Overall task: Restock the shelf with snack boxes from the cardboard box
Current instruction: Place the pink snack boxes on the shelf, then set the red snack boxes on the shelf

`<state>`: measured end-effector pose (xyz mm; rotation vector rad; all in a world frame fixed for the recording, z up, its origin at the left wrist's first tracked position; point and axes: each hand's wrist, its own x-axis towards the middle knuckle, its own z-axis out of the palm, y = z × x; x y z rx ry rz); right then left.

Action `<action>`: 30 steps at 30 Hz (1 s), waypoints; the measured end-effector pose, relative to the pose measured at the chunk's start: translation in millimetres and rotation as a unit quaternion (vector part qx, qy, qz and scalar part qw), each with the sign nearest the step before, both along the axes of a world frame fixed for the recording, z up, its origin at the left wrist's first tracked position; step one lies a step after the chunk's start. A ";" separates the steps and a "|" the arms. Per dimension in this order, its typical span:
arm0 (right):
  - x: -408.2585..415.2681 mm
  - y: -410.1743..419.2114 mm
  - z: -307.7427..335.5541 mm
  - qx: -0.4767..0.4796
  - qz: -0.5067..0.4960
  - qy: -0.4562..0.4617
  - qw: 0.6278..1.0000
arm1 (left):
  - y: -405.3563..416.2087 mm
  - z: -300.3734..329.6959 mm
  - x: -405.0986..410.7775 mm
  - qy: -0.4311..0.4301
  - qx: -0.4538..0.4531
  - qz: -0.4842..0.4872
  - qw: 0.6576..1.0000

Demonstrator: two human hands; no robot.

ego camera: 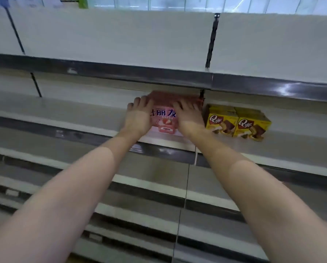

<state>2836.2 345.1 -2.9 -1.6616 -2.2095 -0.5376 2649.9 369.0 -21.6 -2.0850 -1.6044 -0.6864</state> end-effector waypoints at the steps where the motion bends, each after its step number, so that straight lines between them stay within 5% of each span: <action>1: -5.2 -6.5 -0.3 0.003 0.025 0.003 1.000 | -8.8 -0.2 -6.3 -0.015 -0.003 0.008 1.000; 7: -49.6 -51.5 -26.5 0.022 0.208 0.062 0.976 | -83.4 -20.8 -43.5 -0.055 -0.065 0.054 0.995; 13: -110.1 -122.5 -77.1 -0.087 0.370 0.086 0.921 | -201.3 -71.9 -92.0 -0.077 -0.131 0.157 0.976; 20: -177.3 -237.1 -149.1 -0.203 0.489 0.053 0.847 | -377.4 -131.7 -126.7 -0.137 -0.216 0.315 0.914; 30: -241.1 -404.9 -226.8 -0.301 0.605 0.013 0.737 | -587.5 -199.0 -138.2 -0.221 -0.218 0.476 0.823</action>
